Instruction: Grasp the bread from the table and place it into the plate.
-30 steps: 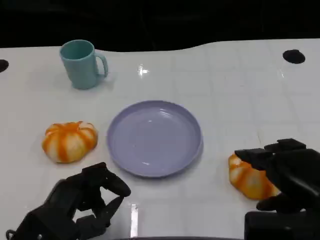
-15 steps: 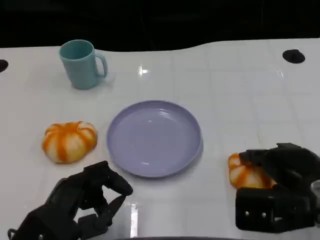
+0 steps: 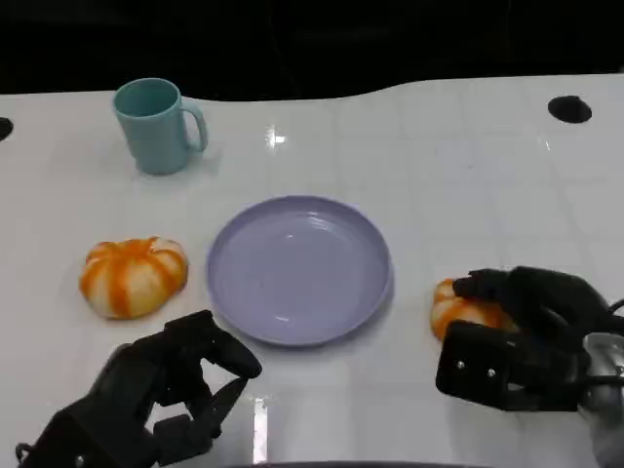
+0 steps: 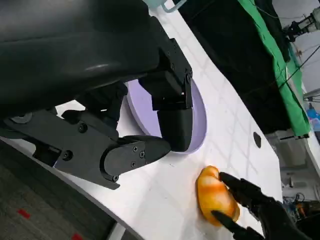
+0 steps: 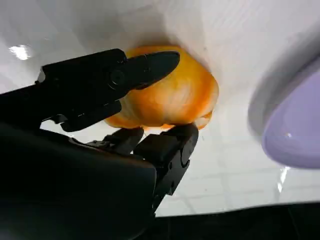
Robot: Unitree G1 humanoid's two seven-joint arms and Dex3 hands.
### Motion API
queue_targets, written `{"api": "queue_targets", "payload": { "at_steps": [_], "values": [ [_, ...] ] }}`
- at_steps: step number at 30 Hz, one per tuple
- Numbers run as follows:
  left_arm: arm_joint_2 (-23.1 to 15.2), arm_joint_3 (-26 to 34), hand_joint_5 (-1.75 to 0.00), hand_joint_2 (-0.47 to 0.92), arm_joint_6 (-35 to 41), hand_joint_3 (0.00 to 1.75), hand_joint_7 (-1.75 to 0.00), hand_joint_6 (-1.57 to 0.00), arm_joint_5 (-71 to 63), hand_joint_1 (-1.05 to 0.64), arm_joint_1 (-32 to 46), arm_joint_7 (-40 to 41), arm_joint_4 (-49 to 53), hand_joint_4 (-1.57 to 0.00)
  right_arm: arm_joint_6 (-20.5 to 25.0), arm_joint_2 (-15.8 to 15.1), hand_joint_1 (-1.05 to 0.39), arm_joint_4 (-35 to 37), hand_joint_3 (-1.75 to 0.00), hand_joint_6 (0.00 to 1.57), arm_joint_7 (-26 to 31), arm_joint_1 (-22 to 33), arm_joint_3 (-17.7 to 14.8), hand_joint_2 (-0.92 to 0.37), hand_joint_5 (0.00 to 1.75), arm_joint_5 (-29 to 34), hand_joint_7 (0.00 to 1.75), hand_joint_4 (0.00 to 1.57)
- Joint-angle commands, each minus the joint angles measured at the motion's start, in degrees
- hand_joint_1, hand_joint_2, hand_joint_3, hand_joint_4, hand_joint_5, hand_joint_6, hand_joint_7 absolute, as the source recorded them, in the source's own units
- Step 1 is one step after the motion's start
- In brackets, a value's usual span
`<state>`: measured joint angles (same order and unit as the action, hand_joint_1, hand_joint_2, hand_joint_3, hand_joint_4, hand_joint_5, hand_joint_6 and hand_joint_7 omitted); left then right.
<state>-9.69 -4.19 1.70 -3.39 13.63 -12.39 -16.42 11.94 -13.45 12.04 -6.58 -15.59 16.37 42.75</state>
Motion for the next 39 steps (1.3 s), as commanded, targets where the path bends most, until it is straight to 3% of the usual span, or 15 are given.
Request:
{"api": "queue_targets", "payload": {
  "at_steps": [1, 2, 3, 4, 5, 6, 8, 11, 21, 31, 39],
  "values": [
    [-0.53, 0.28, -1.75, 0.79, 0.79, 0.69, -1.26, -0.63, -0.58, -0.28, 0.25, 0.60, -0.94, -0.70, -5.16, 0.34, -0.08, 4.05, -0.03, 1.18, 6.38, -1.76, -2.72, -0.92, 1.44, -5.18, 0.14, 0.76],
    [-0.54, 0.31, -1.75, 0.79, 0.73, 0.69, -1.26, -0.63, -0.53, -0.28, 0.26, 0.54, -0.94, -0.70, -7.02, 0.20, -0.06, 5.00, -0.31, 1.26, 8.06, -2.08, -2.90, -0.82, 1.59, -5.97, 0.21, 0.83],
    [-0.54, 0.33, -1.75, 0.78, 0.72, 0.69, -1.26, -0.64, -0.48, -0.27, 0.25, 0.51, -0.91, -0.70, -8.79, -0.07, -0.06, 5.97, -0.73, 1.29, 9.71, -2.44, -2.89, -0.61, 1.66, -6.41, 0.29, 0.88],
    [-0.55, 0.34, -1.75, 0.78, 0.71, 0.69, -1.26, -0.64, -0.46, -0.27, 0.25, 0.49, -0.89, -0.70, -10.10, -0.29, -0.07, 6.79, -1.02, 1.28, 10.90, -2.73, -2.83, -0.48, 1.70, -6.75, 0.44, 0.92],
    [-0.58, 0.33, -1.75, 0.78, 0.82, 0.69, -1.26, -0.64, -0.48, -0.27, 0.24, 0.47, -0.94, -0.70, -11.14, -0.58, -0.07, 7.56, -1.19, 1.20, 12.17, -3.13, -2.58, -0.40, 1.73, -6.64, 0.69, 0.94],
    [-0.60, 0.33, -1.75, 0.78, 0.89, 0.69, -1.26, -0.64, -0.47, -0.27, 0.25, 0.44, -0.98, -0.70, -12.11, -0.85, -0.09, 8.25, -1.20, 1.08, 13.31, -3.46, -2.32, -0.39, 1.74, -6.39, 0.99, 0.94],
    [-0.65, 0.30, -1.75, 0.78, 0.65, 0.70, -1.26, -0.63, -0.52, -0.27, 0.24, 0.41, -0.90, -0.71, -13.04, -1.10, -0.10, 9.19, -1.16, 0.90, 14.79, -4.07, -1.99, -0.41, 1.74, -5.98, 1.35, 0.91],
    [-0.56, 0.25, -1.75, 0.78, 0.65, 0.70, -1.26, -0.63, -0.58, -0.27, 0.25, 0.51, -0.90, -0.71, -13.46, -1.19, -0.12, 9.60, -1.12, 0.77, 15.76, -4.54, -1.83, -0.42, 1.75, -5.97, 1.57, 0.89],
    [-0.47, 0.11, -1.75, 0.78, 0.99, 0.70, -1.27, -0.63, -0.60, -0.26, 0.20, 0.55, -1.00, -0.70, -16.23, -0.63, -0.06, 9.32, -1.18, 0.74, 19.11, -4.69, -2.38, -0.39, 1.75, -7.35, 1.65, 0.91],
    [-0.23, -0.10, -1.75, 0.79, 0.87, 0.69, -1.27, -0.63, -0.41, -0.26, 0.35, 0.54, -0.94, -0.71, -22.80, 0.66, -0.03, 7.30, -1.13, 0.71, 20.43, -6.22, -2.42, -0.40, 1.75, -10.16, 1.75, 0.91],
    [-0.17, -0.50, -1.75, 0.78, 0.93, 0.70, -1.27, -0.64, -1.51, -0.26, 0.29, 0.97, -1.02, -0.73, -24.84, 3.04, -0.06, 5.43, -1.29, 0.70, 17.50, -8.99, -1.49, -0.36, 1.75, -11.99, 1.74, 0.91]
  ]
}}
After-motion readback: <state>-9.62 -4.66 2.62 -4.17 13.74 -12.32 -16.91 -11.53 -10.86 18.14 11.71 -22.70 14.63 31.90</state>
